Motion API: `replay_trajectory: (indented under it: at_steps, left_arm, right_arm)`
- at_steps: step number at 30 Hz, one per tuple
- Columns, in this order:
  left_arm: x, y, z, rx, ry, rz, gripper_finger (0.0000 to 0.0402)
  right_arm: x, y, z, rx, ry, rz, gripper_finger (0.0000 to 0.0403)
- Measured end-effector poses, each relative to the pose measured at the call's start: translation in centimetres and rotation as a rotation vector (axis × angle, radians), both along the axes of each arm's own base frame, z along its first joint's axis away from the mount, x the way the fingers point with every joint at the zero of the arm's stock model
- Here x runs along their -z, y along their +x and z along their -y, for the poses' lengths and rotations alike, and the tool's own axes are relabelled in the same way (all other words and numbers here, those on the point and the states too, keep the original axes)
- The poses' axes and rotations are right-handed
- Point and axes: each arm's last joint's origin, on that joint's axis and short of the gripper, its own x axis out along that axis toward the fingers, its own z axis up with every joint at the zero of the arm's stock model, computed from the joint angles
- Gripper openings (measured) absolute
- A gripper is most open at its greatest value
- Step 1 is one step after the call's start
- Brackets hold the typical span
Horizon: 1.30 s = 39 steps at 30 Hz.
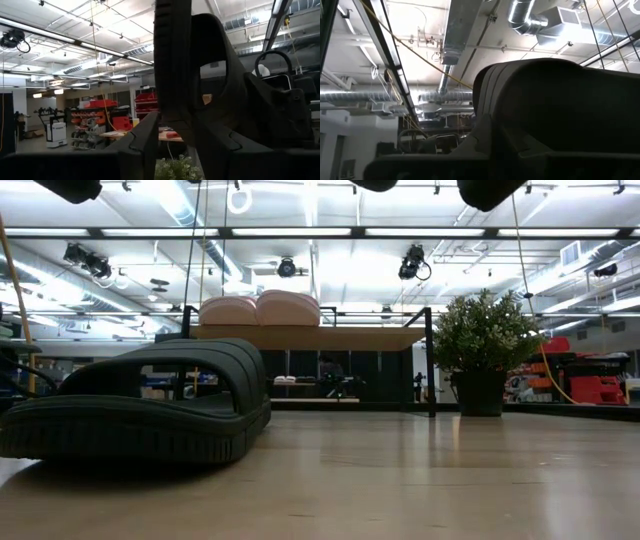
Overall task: Pick and place slides into the shelf
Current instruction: Put the right black slide on the shelf
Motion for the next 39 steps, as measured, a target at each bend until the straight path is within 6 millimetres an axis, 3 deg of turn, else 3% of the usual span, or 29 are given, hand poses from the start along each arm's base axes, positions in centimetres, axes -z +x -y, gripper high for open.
replay_trajectory:
  at_steps: [13, 19, 39]
  left_arm:
    - [-0.7, -0.6, 0.3, 0.101, -0.042, 0.08, 0.0202]
    - [-1.6, -1.4, 0.5, 0.121, -0.041, 0.126, 0.0199]
    - [-0.8, -1.0, 0.6, 0.148, -0.079, 0.043, 0.0192]
  right_arm:
    - [0.3, 0.4, -0.3, 0.01, -0.01, -0.071, 0.0009]
    - [1.5, 1.0, -0.3, 0.025, -0.014, -0.164, 0.0009]
    - [-0.2, 0.4, -0.3, 0.011, -0.033, -0.096, 0.0009]
